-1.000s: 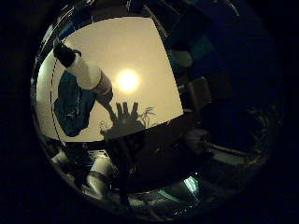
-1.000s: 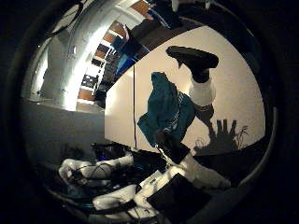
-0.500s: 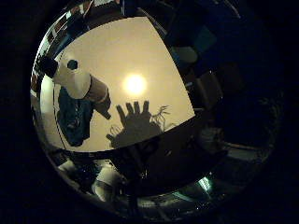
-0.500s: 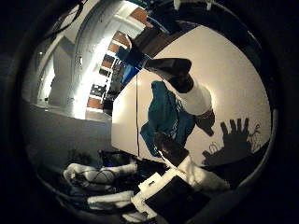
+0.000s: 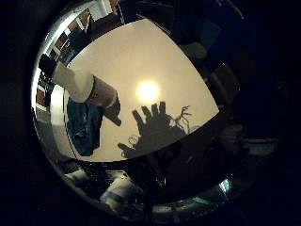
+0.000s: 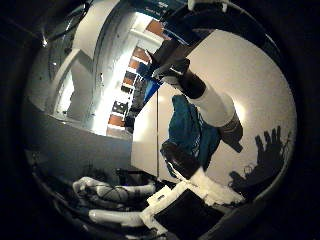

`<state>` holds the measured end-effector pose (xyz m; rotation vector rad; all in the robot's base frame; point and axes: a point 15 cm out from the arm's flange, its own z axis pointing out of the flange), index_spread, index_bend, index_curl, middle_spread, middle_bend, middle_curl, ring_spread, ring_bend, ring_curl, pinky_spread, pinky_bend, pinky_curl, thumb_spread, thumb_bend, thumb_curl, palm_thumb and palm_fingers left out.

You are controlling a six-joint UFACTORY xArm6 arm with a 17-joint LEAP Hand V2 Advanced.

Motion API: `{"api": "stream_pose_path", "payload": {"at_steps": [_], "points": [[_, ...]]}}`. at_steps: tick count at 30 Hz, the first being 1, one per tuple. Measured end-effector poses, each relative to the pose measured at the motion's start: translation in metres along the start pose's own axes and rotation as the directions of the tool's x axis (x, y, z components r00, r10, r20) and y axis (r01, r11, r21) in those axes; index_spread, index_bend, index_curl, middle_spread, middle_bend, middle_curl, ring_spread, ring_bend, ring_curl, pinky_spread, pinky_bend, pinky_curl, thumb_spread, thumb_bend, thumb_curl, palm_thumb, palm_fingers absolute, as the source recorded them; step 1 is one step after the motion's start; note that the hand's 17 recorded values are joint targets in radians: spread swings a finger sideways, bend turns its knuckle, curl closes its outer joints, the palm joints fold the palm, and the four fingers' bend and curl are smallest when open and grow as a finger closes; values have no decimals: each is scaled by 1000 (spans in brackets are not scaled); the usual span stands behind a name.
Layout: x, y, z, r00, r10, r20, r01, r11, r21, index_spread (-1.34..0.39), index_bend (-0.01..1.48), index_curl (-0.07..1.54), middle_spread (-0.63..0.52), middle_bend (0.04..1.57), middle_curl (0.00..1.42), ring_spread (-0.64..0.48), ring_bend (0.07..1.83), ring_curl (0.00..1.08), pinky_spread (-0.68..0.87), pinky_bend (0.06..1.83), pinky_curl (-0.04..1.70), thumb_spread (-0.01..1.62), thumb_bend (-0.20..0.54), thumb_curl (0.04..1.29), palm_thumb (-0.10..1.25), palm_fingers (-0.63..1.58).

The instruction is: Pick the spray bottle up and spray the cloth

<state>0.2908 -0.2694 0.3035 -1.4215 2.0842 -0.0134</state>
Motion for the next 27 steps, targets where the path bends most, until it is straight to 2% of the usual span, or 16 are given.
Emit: {"api": "stream_pose_path", "payload": {"at_steps": [17, 27], "points": [[10, -6, 3, 996, 35, 87, -42, 996, 80, -235, 160, 280, 80, 282, 350, 179, 320, 264, 357, 630, 72, 1056, -24, 310, 558, 157], [18, -3, 12, 992, 45, 117, -54, 996, 76, -231, 158, 281, 80, 290, 351, 177, 325, 259, 355, 636, 63, 1059, -24, 307, 545, 160]]}}
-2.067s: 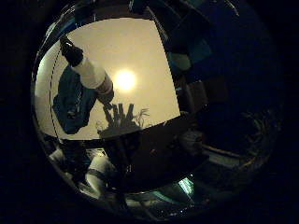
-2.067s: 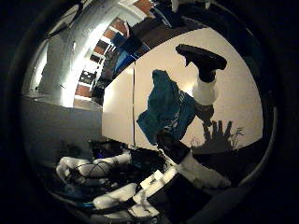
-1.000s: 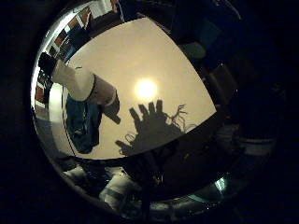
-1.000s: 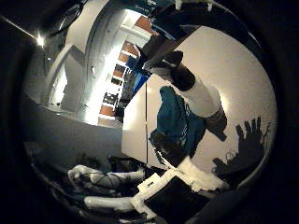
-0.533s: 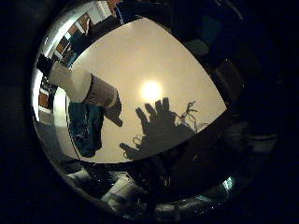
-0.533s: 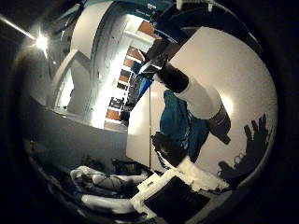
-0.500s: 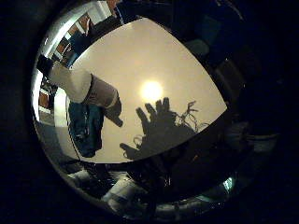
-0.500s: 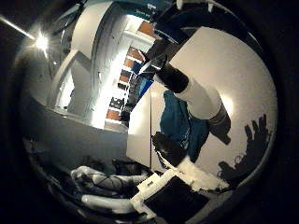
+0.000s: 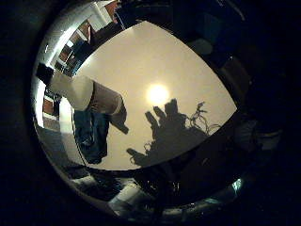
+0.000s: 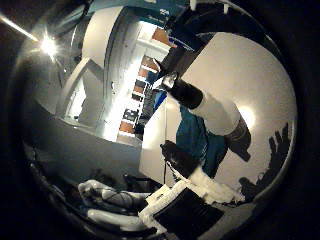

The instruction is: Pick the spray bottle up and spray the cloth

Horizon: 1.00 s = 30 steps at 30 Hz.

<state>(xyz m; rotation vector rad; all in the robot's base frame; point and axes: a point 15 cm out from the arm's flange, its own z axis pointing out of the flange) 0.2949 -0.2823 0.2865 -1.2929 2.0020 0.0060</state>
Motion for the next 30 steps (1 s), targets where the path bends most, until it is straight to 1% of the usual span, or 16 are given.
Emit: {"api": "stream_pose_path", "payload": {"at_steps": [8, 16, 22, 30], "points": [[8, 4, 8, 1000, 22, 23, -22, 1000, -10, -220, 159, 282, 80, 285, 350, 178, 337, 255, 355, 648, 59, 1048, -24, 307, 541, 149], [5, 6, 21, 985, 55, 165, -59, 998, 18, -216, 158, 282, 80, 290, 352, 177, 343, 253, 355, 656, 53, 1043, -24, 311, 545, 150], [14, 16, 39, 972, 97, 213, -94, 995, -24, -216, 157, 282, 80, 289, 352, 177, 350, 254, 354, 663, 54, 1041, -26, 313, 543, 144], [24, 24, 56, 959, 129, 254, -122, 992, -45, -208, 159, 283, 88, 293, 352, 177, 355, 253, 345, 658, 47, 1045, -25, 305, 537, 142]]}}
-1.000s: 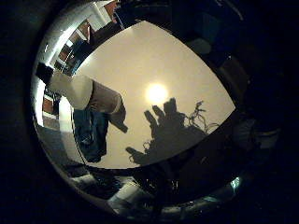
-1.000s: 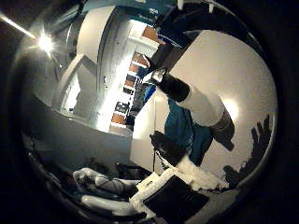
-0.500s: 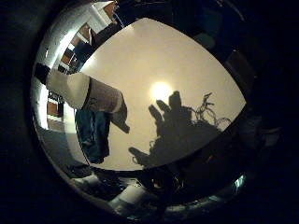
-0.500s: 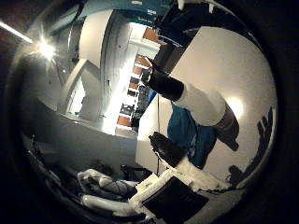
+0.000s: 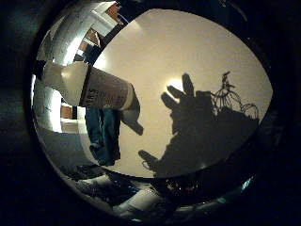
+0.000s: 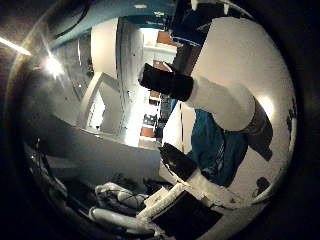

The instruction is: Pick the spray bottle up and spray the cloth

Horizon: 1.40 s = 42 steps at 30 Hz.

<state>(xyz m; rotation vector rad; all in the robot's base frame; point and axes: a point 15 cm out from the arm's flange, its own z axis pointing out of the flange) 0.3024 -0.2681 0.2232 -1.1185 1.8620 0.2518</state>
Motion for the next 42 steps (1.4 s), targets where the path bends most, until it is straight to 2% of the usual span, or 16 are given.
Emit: {"api": "stream_pose_path", "payload": {"at_steps": [8, 22, 29, 34, 39, 42], "points": [[2, 3, 13, 999, 20, 50, -20, 1000, -13, -198, 158, 283, 89, 291, 351, 177, 364, 254, 329, 658, 43, 1041, -25, 308, 542, 144], [-25, -7, 54, 993, -13, 115, 19, 998, -57, -197, 162, 286, 81, 300, 354, 169, 370, 251, 326, 656, 40, 1042, -25, 314, 545, 158], [-39, -14, 78, 987, -12, 162, 22, 998, -62, -168, 170, 297, 56, 337, 364, 150, 392, 250, 323, 635, 23, 1048, -21, 317, 563, 250], [-51, -17, 102, 980, -10, 200, 26, 997, -77, -189, 182, 318, -32, 421, 402, 68, 491, 273, 278, 642, -9, 1045, -22, 321, 589, 435], [-60, -7, 123, 971, 22, 239, 0, 996, -91, -255, 205, 372, -146, 562, 487, -92, 709, 338, 96, 717, -15, 1043, -16, 332, 636, 721], [-68, -6, 133, 965, 31, 261, -7, 996, -93, -309, 235, 440, -210, 637, 562, -182, 851, 410, -70, 885, -2, 1041, -19, 344, 668, 878]]}}
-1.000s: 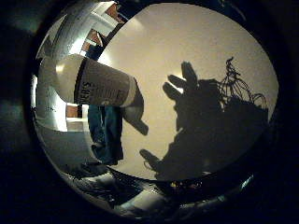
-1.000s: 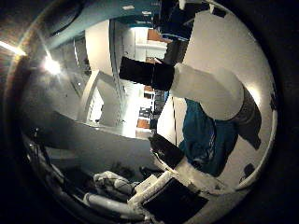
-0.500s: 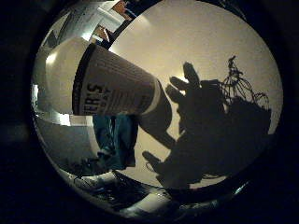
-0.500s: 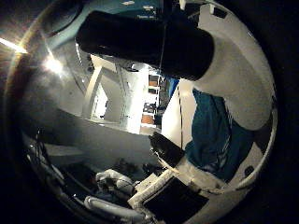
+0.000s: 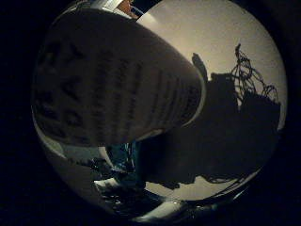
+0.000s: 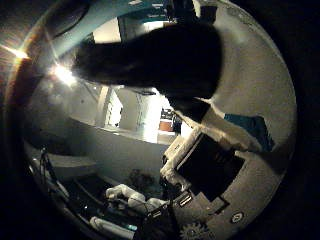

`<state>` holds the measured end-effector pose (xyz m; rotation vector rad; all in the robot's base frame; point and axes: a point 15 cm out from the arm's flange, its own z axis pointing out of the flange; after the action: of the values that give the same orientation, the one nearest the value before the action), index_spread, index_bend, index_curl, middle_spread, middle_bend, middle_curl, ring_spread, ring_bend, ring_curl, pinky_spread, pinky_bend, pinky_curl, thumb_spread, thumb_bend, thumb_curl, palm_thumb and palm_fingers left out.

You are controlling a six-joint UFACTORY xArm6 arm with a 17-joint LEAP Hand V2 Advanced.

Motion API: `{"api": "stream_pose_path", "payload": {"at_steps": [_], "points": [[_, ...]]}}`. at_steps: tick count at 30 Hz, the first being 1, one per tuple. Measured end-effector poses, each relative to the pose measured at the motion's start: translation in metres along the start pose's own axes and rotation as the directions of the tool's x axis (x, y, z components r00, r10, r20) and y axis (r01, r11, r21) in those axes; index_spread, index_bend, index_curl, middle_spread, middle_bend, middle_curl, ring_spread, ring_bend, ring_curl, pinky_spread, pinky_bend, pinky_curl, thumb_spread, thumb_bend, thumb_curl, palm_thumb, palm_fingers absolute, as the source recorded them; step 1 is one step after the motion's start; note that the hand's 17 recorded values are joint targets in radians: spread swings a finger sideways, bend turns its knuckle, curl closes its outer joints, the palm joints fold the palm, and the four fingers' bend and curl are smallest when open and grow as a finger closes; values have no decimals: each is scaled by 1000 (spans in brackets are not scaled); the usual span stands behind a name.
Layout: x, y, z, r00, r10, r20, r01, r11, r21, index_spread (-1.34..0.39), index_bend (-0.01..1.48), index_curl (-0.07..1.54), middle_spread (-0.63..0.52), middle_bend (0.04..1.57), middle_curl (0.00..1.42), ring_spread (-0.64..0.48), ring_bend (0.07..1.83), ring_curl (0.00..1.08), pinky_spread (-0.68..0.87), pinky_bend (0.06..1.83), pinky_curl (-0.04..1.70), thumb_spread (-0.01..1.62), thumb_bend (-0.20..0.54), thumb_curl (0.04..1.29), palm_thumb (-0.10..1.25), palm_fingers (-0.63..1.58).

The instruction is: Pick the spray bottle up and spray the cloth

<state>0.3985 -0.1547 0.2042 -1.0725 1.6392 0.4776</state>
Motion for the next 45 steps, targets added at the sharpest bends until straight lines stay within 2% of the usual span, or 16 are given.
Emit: {"api": "stream_pose_path", "payload": {"at_steps": [4, 7, 12, 18, 28, 41, 45], "points": [[-7, -4, 13, 1000, 5, 30, -5, 1000, 5, -368, 300, 542, -247, 732, 654, -243, 942, 477, -241, 1098, 44, 1031, -19, 363, 709, 1064], [-5, -4, 21, 999, 20, 47, -20, 1000, 4, -394, 399, 643, -252, 804, 713, -254, 1001, 520, -294, 1214, 102, 1025, -17, 378, 738, 1152], [-5, -8, 27, 997, 35, 71, -36, 999, 21, -396, 635, 820, -225, 983, 803, -229, 1154, 593, -270, 1386, 234, 1006, -15, 413, 802, 1210], [-7, -16, 28, 995, 27, 92, -32, 998, 54, -331, 905, 940, -182, 1164, 866, -209, 1296, 662, -206, 1515, 367, 974, -10, 487, 930, 1190], [-20, -25, 20, 996, -38, 84, 32, 997, 67, -224, 1099, 910, -128, 1306, 840, -205, 1359, 715, -168, 1534, 496, 992, -13, 565, 1016, 1156], [-78, -25, -2, 978, -208, -9, 209, 977, 32, -176, 1176, 835, -112, 1363, 780, -212, 1363, 754, -171, 1490, 612, 1046, -12, 605, 1057, 1146], [-96, -16, -5, 958, -277, -71, 275, 961, -38, -171, 1186, 817, -110, 1373, 765, -210, 1363, 758, -173, 1472, 644, 1066, -11, 609, 1061, 1148]]}}
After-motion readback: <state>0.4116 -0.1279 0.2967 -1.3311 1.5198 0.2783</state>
